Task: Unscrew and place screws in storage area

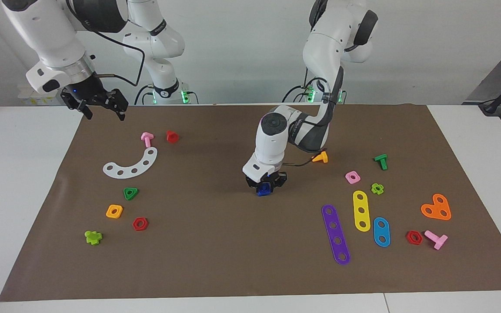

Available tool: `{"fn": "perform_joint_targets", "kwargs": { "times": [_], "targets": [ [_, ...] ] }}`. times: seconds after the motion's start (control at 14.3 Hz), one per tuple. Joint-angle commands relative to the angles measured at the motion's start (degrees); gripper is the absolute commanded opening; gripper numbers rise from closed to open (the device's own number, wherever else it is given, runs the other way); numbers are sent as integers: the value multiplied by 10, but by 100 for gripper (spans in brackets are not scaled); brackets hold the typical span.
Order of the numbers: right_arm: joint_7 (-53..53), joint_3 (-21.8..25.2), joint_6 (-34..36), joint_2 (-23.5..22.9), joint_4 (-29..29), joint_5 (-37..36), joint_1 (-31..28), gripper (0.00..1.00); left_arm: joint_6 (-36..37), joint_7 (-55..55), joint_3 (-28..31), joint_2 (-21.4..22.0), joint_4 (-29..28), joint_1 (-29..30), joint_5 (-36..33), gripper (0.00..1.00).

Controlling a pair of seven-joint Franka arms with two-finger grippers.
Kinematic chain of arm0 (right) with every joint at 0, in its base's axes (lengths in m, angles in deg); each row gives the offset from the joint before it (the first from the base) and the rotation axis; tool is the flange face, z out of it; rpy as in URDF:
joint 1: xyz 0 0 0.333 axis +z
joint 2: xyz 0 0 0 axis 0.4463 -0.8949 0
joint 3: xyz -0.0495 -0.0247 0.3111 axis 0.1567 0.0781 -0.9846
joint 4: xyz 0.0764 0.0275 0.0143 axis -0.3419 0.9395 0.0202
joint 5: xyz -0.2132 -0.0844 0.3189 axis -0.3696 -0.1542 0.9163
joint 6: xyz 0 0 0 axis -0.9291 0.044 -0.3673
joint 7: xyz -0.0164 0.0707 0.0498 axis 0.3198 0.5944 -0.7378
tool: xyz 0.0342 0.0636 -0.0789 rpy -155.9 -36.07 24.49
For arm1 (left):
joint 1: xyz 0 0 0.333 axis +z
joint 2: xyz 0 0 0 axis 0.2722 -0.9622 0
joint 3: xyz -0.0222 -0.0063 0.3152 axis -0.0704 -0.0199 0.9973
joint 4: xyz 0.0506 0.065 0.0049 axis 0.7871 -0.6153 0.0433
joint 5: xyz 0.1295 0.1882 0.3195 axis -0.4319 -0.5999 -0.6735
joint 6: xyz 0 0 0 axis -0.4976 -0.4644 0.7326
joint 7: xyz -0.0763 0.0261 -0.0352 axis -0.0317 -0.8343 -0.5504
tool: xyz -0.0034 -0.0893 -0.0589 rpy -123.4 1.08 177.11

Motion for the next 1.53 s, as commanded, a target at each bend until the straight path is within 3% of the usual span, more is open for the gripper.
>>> {"fn": "perform_joint_targets", "kwargs": {
  "times": [0.0,0.42,0.63,0.91,1.19,1.47],
  "targets": [
    [-22,-1,-5,20,26,4,-7,100,29,-9,9,-7,20,-10,-18,52],
    [-22,0,-5,21,26,4,-7,100,67,-9,9,-20,64,-9,-12,45],
    [-22,0,-5,20,26,4,-7,100,128,-6,8,-34,125,-2,-8,46],
    [-15,-1,-20,13,9,3,1,100,177,42,4,-24,153,67,11,44],
    [15,-21,-39,2,-3,3,3,100,182,180,4,14,109,149,38,43],
    [168,-130,-93,-79,-53,0,4,100,166,301,7,75,-22,210,40,43]
  ]
}}
